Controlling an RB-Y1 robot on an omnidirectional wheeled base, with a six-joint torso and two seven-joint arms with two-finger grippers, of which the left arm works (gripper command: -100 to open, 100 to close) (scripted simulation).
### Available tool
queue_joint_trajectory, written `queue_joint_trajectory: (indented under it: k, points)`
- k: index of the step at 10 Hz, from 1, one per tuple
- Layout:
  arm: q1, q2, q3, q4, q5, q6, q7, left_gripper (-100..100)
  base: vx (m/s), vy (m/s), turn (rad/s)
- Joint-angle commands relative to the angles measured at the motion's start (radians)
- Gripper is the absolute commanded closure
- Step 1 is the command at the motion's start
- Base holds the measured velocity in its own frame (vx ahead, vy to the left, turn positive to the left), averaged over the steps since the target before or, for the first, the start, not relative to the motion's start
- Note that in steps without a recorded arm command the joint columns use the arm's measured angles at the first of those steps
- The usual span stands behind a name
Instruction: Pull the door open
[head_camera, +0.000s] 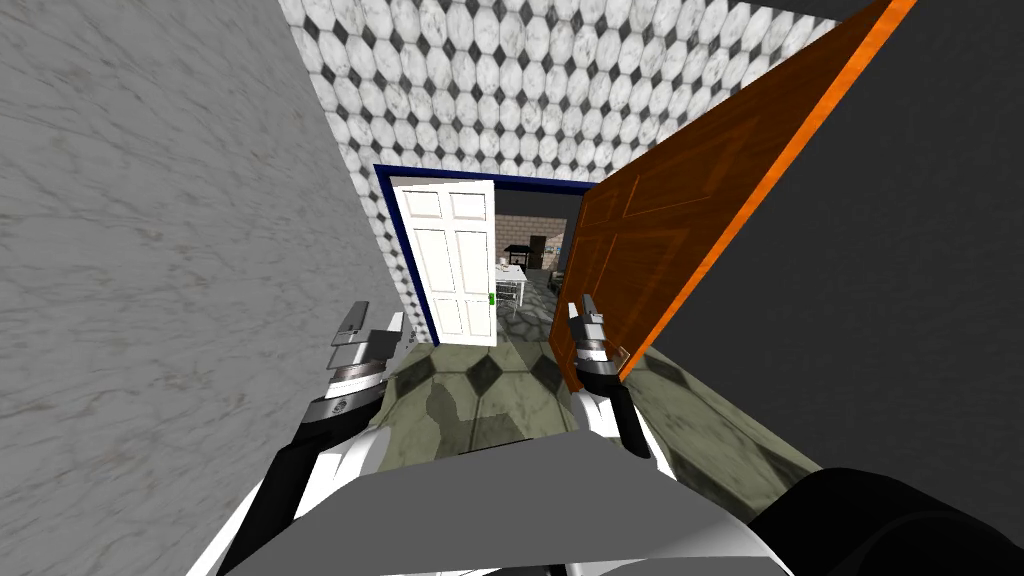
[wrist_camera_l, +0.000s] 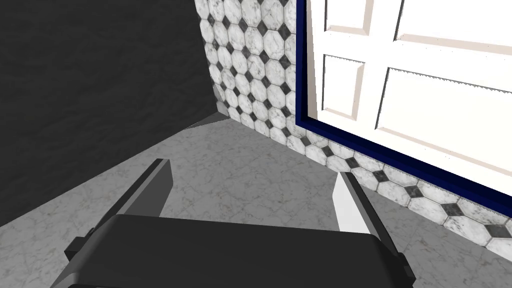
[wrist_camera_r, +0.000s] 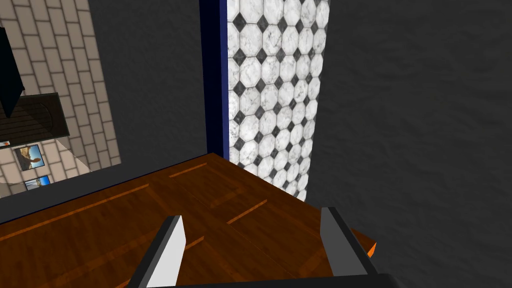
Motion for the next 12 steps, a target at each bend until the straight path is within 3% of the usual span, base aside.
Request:
queue_joint_trajectory:
  k: [1, 11, 12]
  points:
    - [-0.007, 0.006, 0.003, 0.029, 0.001, -0.008, 0.003, -100, 0.151, -0.032, -0.027]
    - [-0.048, 0.03, 0.008, 0.225, 0.0, -0.058, 0.012, -100, 0.11, -0.023, -0.035]
    - [-0.056, 0.034, 0.01, 0.263, 0.0, -0.067, 0.014, -100, 0.148, -0.029, -0.054]
